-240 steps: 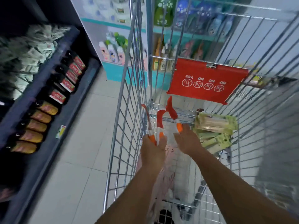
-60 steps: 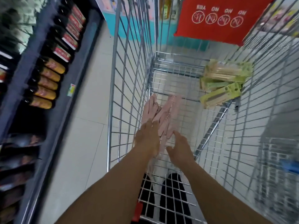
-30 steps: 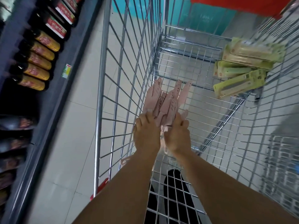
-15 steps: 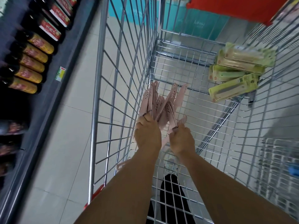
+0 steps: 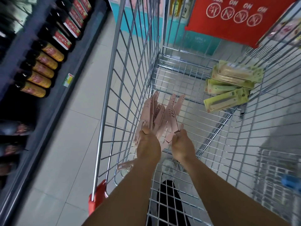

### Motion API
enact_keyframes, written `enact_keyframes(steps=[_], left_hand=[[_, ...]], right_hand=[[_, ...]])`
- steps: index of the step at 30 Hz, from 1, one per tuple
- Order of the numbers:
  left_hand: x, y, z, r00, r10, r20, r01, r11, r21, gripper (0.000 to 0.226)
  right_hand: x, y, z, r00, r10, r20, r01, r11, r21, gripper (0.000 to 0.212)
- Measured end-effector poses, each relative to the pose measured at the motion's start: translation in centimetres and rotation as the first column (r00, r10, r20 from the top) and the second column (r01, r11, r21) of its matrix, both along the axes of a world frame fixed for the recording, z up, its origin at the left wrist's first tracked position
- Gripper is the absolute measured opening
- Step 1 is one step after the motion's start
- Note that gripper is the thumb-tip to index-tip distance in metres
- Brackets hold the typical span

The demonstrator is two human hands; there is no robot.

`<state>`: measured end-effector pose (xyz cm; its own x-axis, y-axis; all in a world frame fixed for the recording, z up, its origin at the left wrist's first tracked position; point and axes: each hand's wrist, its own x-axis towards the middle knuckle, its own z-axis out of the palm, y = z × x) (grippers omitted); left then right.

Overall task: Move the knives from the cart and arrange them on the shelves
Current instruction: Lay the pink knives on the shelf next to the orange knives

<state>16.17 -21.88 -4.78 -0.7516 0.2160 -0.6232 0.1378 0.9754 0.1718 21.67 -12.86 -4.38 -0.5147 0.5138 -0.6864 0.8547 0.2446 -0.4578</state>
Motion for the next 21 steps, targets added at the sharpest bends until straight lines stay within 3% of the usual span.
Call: enact_keyframes(steps=[2, 3, 4, 5, 6, 7, 8, 9, 11, 13, 14, 16, 18, 21], left_hand=[[0.2, -0.8, 0.8, 0.996, -0.059, 0.060, 0.062, 0.996, -0.056, 0.049], [0.4, -1.1, 1.7, 0.977, -0.167, 0.129, 0.189, 0.965, -0.182, 0.047], [0.4, -1.6, 1.9, 0.928, -0.307, 0.211, 0.361, 0.882, -0.303, 0.044], [0.4, -1.8, 2.2, 0.823, -0.529, 0.206, 0.561, 0.699, -0.443, 0.041], [0.3, -1.6, 3.2, 0.829, -0.531, 0.176, 0.544, 0.689, -0.479, 0.040], [0.6, -1.7, 4.1, 0.917, -0.370, 0.146, 0.397, 0.831, -0.389, 0.042], [0.9, -1.0, 5.7, 0.994, -0.094, 0.061, 0.107, 0.957, -0.270, 0.044], [1.0, -0.5, 6.3, 0.998, 0.015, 0.066, -0.006, 0.989, -0.147, 0.045], [1.3, -0.8, 7.6, 0.932, -0.363, -0.001, 0.348, 0.894, -0.282, 0.045], [1.1, -1.0, 8.1, 0.778, -0.620, 0.106, 0.606, 0.693, -0.391, 0.051], [1.1, -1.1, 8.6, 0.746, -0.651, 0.140, 0.633, 0.627, -0.455, 0.054], [1.2, -1.0, 9.6, 0.781, -0.606, 0.149, 0.578, 0.613, -0.538, 0.053], [1.2, -0.8, 9.6, 0.820, -0.564, 0.095, 0.527, 0.681, -0.508, 0.049], [1.3, -0.1, 11.3, 0.949, -0.314, 0.033, 0.312, 0.915, -0.257, 0.040]], right_hand=[[0.1, 0.2, 0.8, 0.999, -0.046, -0.001, 0.046, 0.999, -0.012, 0.033], [0.2, 0.2, 1.2, 0.999, -0.052, -0.012, 0.051, 0.999, -0.014, 0.028], [0.2, 0.3, 1.9, 0.998, -0.060, -0.029, 0.060, 0.998, -0.024, 0.024], [0.2, 0.4, 2.6, 0.997, -0.062, -0.044, 0.061, 0.998, -0.026, 0.022], [0.1, 0.5, 3.5, 0.997, -0.059, -0.056, 0.058, 0.998, -0.031, 0.022], [0.0, 0.5, 4.2, 0.997, -0.055, -0.061, 0.052, 0.998, -0.038, 0.022], [0.0, 0.5, 5.0, 0.997, -0.051, -0.059, 0.048, 0.998, -0.049, 0.024], [-0.1, 0.6, 5.7, 0.997, -0.050, -0.052, 0.047, 0.997, -0.056, 0.026], [-0.3, 0.5, 7.0, 0.997, -0.064, -0.049, 0.059, 0.995, -0.083, 0.029], [-0.4, 0.4, 7.9, 0.995, -0.080, -0.050, 0.074, 0.990, -0.118, 0.028], [-0.5, 0.3, 8.3, 0.996, -0.081, -0.047, 0.074, 0.989, -0.132, 0.027], [-0.5, 0.3, 8.2, 0.994, -0.105, -0.040, 0.098, 0.984, -0.149, 0.023], [-0.3, 0.1, 7.7, 0.995, -0.101, -0.023, 0.094, 0.975, -0.203, 0.020], [-0.1, -0.4, 9.0, 0.975, -0.210, -0.069, 0.187, 0.950, -0.251, 0.022]])
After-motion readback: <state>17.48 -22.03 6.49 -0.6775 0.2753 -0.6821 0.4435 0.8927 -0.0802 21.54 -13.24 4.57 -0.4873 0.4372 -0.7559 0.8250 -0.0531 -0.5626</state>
